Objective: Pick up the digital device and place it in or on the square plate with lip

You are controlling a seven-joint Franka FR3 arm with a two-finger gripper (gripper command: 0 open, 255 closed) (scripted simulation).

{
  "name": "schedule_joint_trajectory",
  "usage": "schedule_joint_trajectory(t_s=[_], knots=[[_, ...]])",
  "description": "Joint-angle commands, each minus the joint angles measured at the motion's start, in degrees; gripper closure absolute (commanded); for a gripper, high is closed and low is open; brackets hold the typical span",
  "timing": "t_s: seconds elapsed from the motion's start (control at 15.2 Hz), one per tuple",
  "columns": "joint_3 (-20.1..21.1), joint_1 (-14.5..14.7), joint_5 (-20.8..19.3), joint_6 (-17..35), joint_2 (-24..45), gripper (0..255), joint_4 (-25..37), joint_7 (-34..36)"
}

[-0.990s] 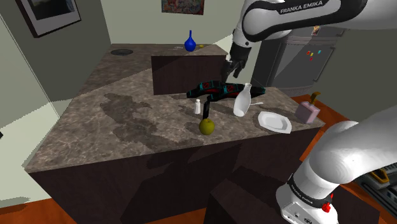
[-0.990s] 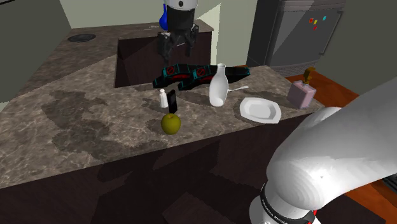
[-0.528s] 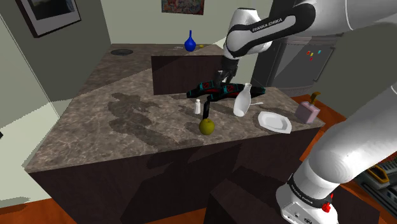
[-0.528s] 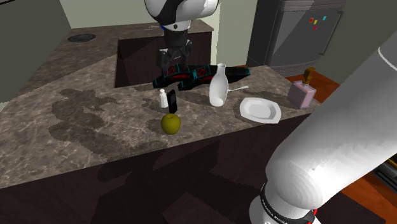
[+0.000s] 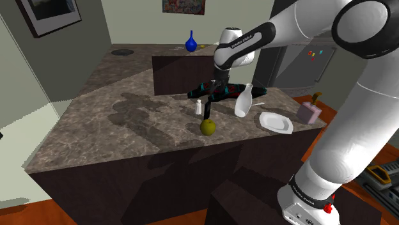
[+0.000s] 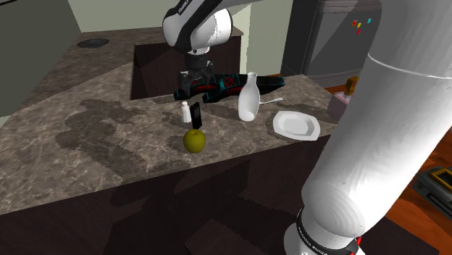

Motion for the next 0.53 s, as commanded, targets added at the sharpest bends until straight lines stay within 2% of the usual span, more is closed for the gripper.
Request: schedule_joint_trajectory(t_s=[0.0, 0.46], knots=[[-0.23, -0.29, 0.24, 1.24, 4.32, 0, 2.74, -0.48], [-0.64, -1.78, 1.25, 3.97, 19.67, 0, 14.16, -2.16]])
